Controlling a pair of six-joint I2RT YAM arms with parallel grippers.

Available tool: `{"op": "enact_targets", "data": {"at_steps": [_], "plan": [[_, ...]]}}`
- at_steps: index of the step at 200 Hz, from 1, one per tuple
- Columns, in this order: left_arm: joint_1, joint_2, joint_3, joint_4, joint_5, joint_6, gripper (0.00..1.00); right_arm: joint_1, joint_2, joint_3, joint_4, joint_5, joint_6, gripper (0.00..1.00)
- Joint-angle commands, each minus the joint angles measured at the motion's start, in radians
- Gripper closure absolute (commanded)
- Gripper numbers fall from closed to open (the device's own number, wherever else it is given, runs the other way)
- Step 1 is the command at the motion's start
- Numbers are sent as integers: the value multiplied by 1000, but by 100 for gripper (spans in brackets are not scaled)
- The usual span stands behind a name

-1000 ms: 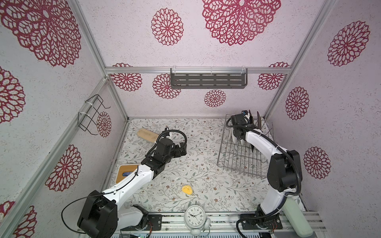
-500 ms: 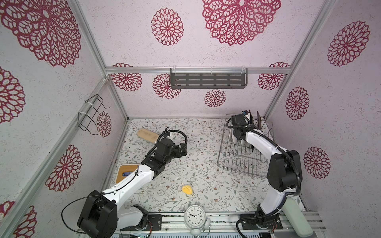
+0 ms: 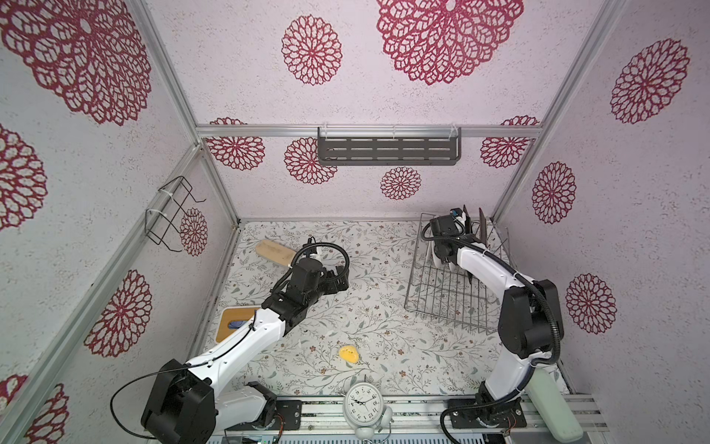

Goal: Unload the plates from the dish rack

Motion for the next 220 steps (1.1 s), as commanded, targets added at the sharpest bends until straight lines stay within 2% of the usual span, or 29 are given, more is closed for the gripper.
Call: {"op": "enact_targets", "data": {"at_steps": [1, 65, 99, 220], "plan": [[-13, -27, 10, -17, -14, 16, 1, -6, -31, -17, -2, 20, -8, 82], [-19, -49, 6, -30, -24, 16, 1, -7, -53, -32, 12, 17, -27, 89], [-24, -61, 1, -32, -33, 18, 1, -7, -71, -45, 30, 20, -45, 100], [-34, -67, -6, -26, -46, 23, 1, -5, -142, -71, 127, 42, -89, 100]]}}
